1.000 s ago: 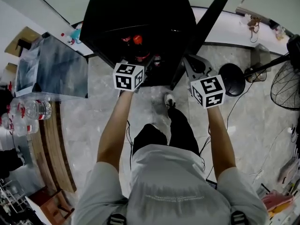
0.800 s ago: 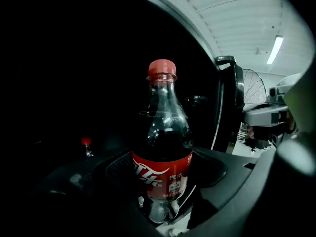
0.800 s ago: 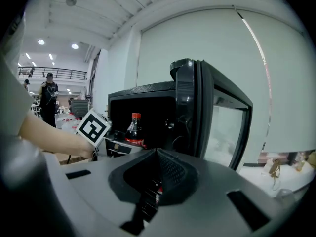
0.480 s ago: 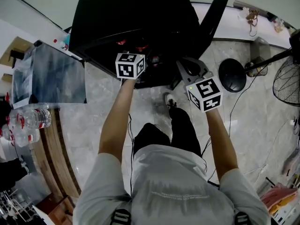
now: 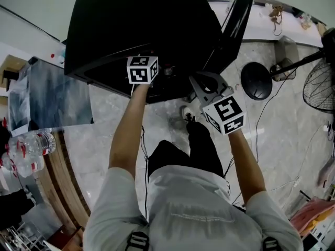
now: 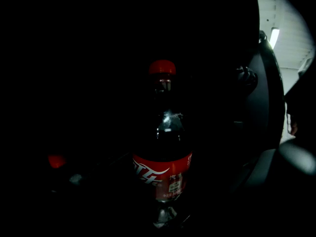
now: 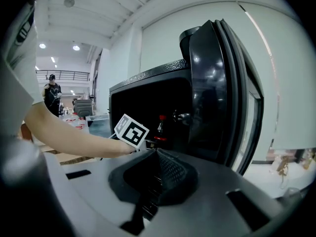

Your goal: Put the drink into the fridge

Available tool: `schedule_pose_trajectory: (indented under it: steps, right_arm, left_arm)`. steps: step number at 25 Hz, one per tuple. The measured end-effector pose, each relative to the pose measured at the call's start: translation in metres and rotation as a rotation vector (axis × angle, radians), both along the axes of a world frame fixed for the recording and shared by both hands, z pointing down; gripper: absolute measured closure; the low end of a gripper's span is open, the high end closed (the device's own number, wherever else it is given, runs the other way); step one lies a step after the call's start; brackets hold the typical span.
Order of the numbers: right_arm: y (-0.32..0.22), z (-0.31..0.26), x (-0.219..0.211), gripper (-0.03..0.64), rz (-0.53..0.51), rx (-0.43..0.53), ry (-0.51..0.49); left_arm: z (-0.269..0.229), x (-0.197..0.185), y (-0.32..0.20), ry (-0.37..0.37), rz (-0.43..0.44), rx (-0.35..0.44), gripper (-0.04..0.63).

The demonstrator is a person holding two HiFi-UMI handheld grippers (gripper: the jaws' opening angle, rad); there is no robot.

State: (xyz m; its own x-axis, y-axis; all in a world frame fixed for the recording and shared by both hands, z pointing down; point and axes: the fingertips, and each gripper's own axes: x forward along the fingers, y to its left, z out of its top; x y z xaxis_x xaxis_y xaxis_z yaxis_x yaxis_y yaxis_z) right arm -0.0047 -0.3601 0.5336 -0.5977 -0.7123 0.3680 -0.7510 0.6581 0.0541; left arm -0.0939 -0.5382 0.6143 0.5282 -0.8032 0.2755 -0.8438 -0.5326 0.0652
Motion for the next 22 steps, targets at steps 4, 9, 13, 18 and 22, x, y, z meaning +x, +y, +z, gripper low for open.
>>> schedule_pose_trajectory:
  steps: [4, 9, 13, 18, 22]
  right_arm:
    - [0.001, -0.003, -0.001, 0.617, -0.009, -0.003, -0.014]
    - [-0.001, -0.005, -0.003, 0.617, -0.006, -0.001, -0.031]
    - [0.0, -0.002, -0.003, 0.617, -0.001, -0.012, -0.037]
    - [0.0, -0.005, 0.002, 0.616, 0.012, -0.02, -0.038]
    - [0.002, -0.009, 0.007, 0.617, 0.038, -0.027, -0.042]
  left_arm:
    - [0.008, 0.0, -0.015, 0.02, -0.037, 0.003, 0.295]
    - [0.016, 0.003, -0.021, 0.006, -0.048, 0.023, 0.295]
    - [0.018, 0.008, -0.017, -0.019, -0.073, 0.065, 0.293]
    - [0.019, 0.008, -0.017, -0.029, -0.108, 0.072, 0.293]
    - [0.023, 0.0, -0.014, -0.032, -0.15, 0.045, 0.287]
